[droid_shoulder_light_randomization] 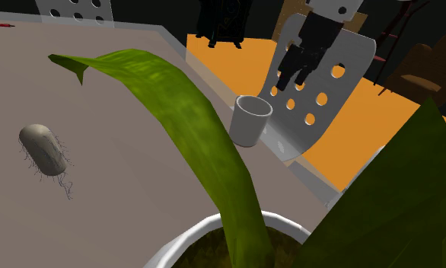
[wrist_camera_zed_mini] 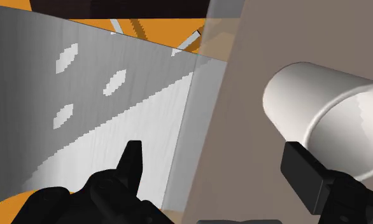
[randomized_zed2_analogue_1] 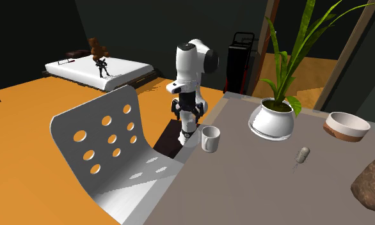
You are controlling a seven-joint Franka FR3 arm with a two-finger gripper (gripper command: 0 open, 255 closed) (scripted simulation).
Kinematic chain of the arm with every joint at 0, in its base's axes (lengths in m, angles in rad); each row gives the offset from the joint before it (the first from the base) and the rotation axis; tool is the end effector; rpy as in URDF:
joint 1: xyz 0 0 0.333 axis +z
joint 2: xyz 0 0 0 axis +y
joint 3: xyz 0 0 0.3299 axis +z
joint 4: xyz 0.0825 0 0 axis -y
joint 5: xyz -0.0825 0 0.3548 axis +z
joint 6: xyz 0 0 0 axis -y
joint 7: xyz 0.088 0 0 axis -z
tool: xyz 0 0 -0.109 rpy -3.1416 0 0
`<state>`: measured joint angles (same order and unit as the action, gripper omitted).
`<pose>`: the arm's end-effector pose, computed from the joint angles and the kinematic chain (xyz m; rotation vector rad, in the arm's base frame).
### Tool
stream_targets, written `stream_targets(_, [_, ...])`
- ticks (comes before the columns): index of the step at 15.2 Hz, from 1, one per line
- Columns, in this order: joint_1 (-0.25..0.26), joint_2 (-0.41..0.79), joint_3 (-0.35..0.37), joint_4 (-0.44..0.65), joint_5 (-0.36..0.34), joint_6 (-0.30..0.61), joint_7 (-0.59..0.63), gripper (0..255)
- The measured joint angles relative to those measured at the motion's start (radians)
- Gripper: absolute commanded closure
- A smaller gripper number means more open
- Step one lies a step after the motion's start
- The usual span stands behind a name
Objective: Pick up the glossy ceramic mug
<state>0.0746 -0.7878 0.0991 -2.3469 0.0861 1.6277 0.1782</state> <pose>0.2672 0.0674 0.6065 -3.1133 0.0519 -0.0976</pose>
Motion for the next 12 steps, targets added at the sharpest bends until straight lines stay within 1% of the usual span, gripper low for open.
stream_targets(6, [0.042, 0.068, 0.110, 0.008, 0.087, 0.062, 0.115, 0])
stream_targets(12, [0.049, 0.078, 0.133, -0.057, 0.105, 0.138, 0.126, 0])
